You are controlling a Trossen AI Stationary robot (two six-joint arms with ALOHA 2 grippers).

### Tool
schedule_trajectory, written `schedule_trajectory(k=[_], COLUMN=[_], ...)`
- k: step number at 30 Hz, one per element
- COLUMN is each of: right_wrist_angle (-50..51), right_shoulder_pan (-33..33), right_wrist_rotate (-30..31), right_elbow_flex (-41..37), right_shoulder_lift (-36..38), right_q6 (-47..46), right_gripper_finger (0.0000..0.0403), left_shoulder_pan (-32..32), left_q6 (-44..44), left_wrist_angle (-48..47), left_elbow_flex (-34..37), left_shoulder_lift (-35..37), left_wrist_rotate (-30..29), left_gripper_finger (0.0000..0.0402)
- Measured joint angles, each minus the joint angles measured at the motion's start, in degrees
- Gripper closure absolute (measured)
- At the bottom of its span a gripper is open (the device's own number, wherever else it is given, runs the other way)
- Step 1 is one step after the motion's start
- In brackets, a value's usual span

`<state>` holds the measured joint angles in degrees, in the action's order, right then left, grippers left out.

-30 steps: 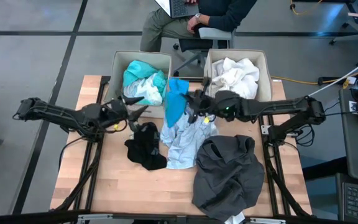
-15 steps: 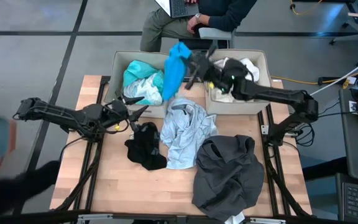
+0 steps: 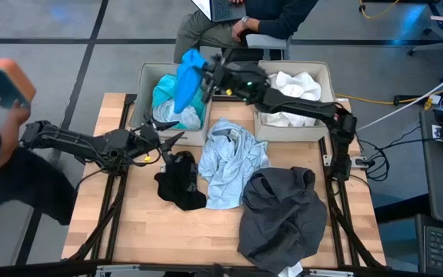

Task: Sort clothes
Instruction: Put the blue shorts into the left laundry organizer

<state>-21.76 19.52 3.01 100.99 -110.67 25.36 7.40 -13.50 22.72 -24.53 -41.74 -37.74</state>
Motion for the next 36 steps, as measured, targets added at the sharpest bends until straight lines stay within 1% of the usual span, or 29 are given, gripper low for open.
schedule_trajectory(k=[2,5,12,19,22,25,30,33,36], right_wrist_angle=[0.96,5.76,13.44,17.28,17.62,17.25,17.68,17.74,18.26], right_shoulder_pan=[-0.02,-0.02,-0.02,-0.02,0.0,-0.02,-0.11,-0.53,-1.45], right_wrist_rotate=[-0.04,0.09,0.35,1.93,1.94,1.94,3.2,3.62,4.4], right_elbow_flex=[0.15,0.15,0.15,0.15,0.15,0.15,0.13,0.14,0.15], right_shoulder_lift=[-1.79,-3.85,-8.33,-9.29,-9.29,-9.29,-8.72,-6.74,-4.03], right_q6=[-0.16,-1.16,-1.23,-5.39,-6.14,-7.56,-9.2,-9.32,-10.03], right_gripper_finger=[0.0388,0.0388,0.0388,0.0388,0.0377,0.034,0.0243,0.019,0.0153], left_shoulder_pan=[0.0,0.0,0.0,0.0,0.0,0.0,0.0,0.0,0.0], left_q6=[0.0,0.0,0.0,-0.42,-0.42,-0.41,-0.39,-0.4,-0.42], left_wrist_angle=[0.04,-0.19,-1.22,-1.2,-1.18,-1.19,-1.36,-1.64,-1.62], left_elbow_flex=[0.0,0.0,0.0,0.0,0.0,0.0,0.0,0.0,0.0], left_shoulder_lift=[0.02,0.02,0.02,0.02,0.02,0.02,0.02,0.02,0.04], left_wrist_rotate=[0.02,0.02,0.02,0.02,0.02,0.02,0.02,0.02,0.02], left_gripper_finger=[0.0222,0.0222,0.0222,0.0222,0.0222,0.0222,0.0222,0.0222,0.0222])
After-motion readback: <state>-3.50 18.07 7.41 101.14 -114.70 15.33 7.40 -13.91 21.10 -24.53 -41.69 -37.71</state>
